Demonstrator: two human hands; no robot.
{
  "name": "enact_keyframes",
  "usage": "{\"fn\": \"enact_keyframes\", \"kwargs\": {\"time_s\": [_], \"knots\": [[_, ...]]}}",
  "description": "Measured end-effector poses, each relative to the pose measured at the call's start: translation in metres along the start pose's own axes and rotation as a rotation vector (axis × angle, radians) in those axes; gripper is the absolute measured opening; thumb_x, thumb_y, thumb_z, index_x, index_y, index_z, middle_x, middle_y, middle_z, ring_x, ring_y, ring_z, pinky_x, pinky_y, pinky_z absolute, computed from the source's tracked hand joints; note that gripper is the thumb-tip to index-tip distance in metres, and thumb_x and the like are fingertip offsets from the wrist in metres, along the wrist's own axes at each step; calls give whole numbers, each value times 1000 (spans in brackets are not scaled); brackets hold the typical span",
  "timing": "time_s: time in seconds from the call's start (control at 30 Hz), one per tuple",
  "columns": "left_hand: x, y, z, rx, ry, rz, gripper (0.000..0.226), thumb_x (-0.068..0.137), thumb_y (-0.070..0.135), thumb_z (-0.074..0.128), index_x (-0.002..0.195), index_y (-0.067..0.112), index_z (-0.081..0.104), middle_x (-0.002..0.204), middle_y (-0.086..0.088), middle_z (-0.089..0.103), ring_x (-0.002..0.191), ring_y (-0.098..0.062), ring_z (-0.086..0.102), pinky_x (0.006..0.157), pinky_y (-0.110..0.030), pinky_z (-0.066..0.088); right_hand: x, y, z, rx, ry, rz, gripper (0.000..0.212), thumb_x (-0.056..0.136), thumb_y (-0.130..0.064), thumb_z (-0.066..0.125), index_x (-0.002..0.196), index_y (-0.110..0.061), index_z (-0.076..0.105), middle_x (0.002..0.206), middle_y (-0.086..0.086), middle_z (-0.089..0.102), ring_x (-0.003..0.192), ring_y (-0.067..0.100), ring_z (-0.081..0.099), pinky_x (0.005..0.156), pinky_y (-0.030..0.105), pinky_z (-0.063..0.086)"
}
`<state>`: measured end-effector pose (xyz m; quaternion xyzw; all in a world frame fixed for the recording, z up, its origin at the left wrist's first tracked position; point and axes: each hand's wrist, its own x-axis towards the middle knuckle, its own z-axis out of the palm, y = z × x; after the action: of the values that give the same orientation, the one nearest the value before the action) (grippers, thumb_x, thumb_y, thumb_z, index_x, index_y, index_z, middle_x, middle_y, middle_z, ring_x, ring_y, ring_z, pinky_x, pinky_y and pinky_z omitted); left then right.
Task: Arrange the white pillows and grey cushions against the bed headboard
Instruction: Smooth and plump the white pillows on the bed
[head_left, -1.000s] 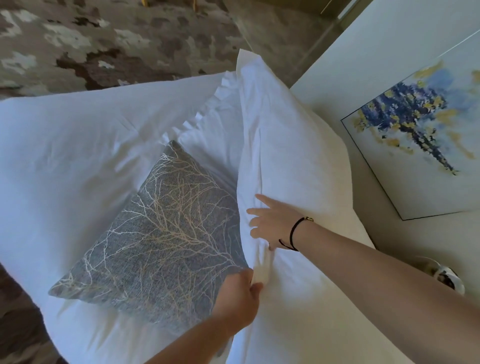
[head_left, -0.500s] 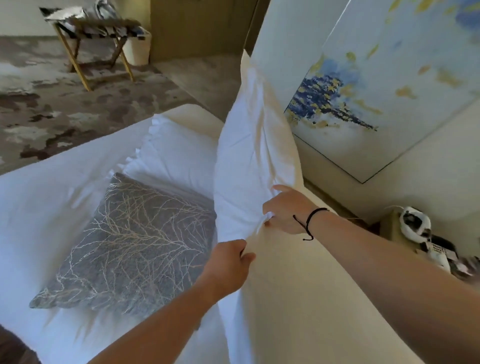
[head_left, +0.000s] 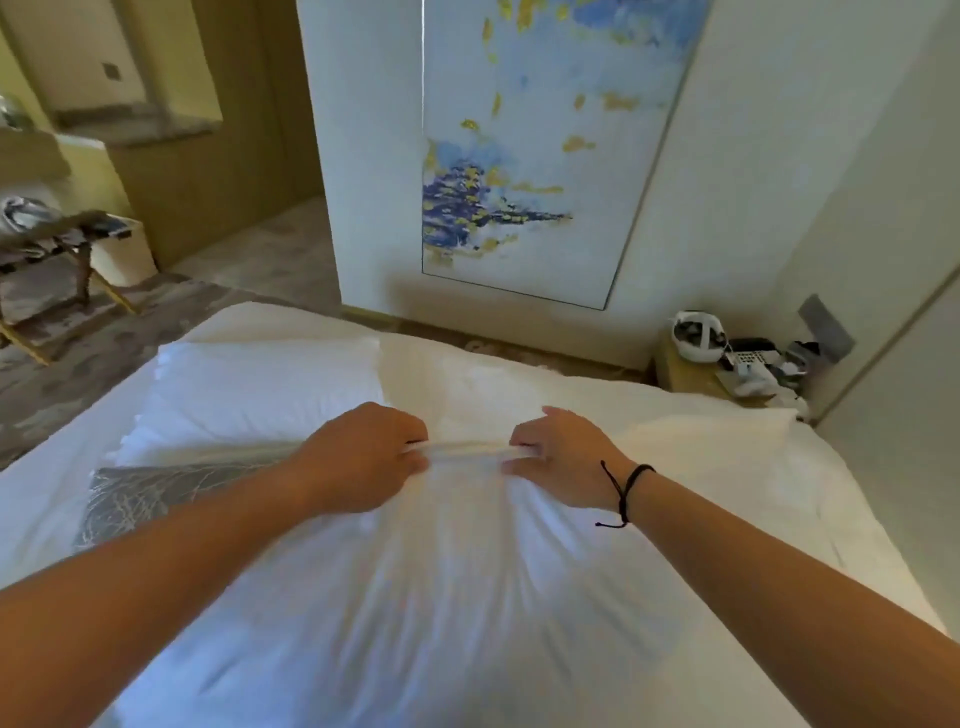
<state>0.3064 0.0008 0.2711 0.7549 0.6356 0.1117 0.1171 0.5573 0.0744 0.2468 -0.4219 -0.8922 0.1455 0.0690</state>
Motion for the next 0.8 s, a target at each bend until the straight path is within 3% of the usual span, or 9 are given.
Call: {"fn": "enact_keyframes", "kwargs": {"time_s": [0.03, 0.07, 0.13, 0.27, 0.37, 0.43, 0.57, 0.63, 0.8], "knots": [[2, 5, 9, 50, -44, 0, 34, 92, 40, 58, 62, 27, 47, 67, 10, 53, 72, -13, 54, 61, -30, 39, -19, 4, 11, 40, 6, 14, 31, 93, -46, 55, 71, -26, 47, 67, -8, 50, 71, 15, 51, 84, 31, 42], [3, 9, 21, 81, -88, -7, 31, 92, 42, 56, 66, 27, 49, 73, 11, 55, 78, -16, 55, 66, -31, 42, -36, 7, 24, 74, 11, 34, 36, 93, -46, 54, 66, -25, 41, 64, -6, 47, 64, 16, 47, 66, 33, 41], [3, 17, 56, 101, -173, -27, 22, 93, 45, 54, 79, 28, 55, 92, 10, 62, 94, -19, 58, 77, -34, 47, -69, 13, 57, 125, -7, 102, 43, 92, -46, 52, 63, -22, 31, 60, -1, 40, 56, 17, 39, 55, 34, 31], [-15, 27, 142, 136, -242, -32, 16, 99, 40, 43, 106, 34, 57, 112, 11, 61, 107, -17, 58, 84, -33, 46, -119, 23, 130, 168, -92, 284, 36, 93, -48, 47, 67, -26, 35, 66, -5, 42, 69, 21, 46, 54, 33, 28], [-32, 26, 176, 251, -93, 74, 9, 94, 24, 58, 100, 30, 60, 88, 7, 64, 78, -17, 64, 67, -30, 44, -137, 32, 154, 219, 0, 364, 26, 94, -52, 43, 76, -33, 46, 74, -11, 50, 75, 16, 48, 56, 27, 30], [-35, 17, 182, 286, -31, 123, 18, 84, 20, 68, 99, 29, 62, 82, 7, 65, 70, -17, 64, 65, -29, 45, -143, 40, 160, 202, 27, 386, 29, 92, -55, 44, 90, -29, 57, 86, -9, 59, 82, 17, 54, 64, 31, 38], [-34, -2, 177, 157, -112, 128, 41, 92, 52, 52, 127, 31, 53, 111, 7, 67, 97, -19, 65, 82, -33, 48, -157, 49, 155, 38, -36, 419, 43, 85, -63, 45, 95, -26, 63, 92, -2, 61, 85, 21, 56, 77, 37, 45], [-34, -5, 177, 167, -135, 147, 47, 93, 57, 48, 133, 33, 49, 115, 7, 65, 101, -19, 64, 83, -34, 49, -165, 52, 148, -35, -71, 436, 48, 84, -65, 43, 104, -27, 63, 98, -3, 61, 90, 20, 57, 83, 38, 45], [-42, -4, 184, 300, -187, 159, 31, 93, 23, 49, 123, 31, 51, 98, 7, 59, 83, -19, 61, 64, -30, 38, -179, 49, 141, -88, -108, 502, 47, 82, -63, 49, 119, -36, 60, 112, -9, 58, 103, 15, 53, 94, 29, 36]]}}
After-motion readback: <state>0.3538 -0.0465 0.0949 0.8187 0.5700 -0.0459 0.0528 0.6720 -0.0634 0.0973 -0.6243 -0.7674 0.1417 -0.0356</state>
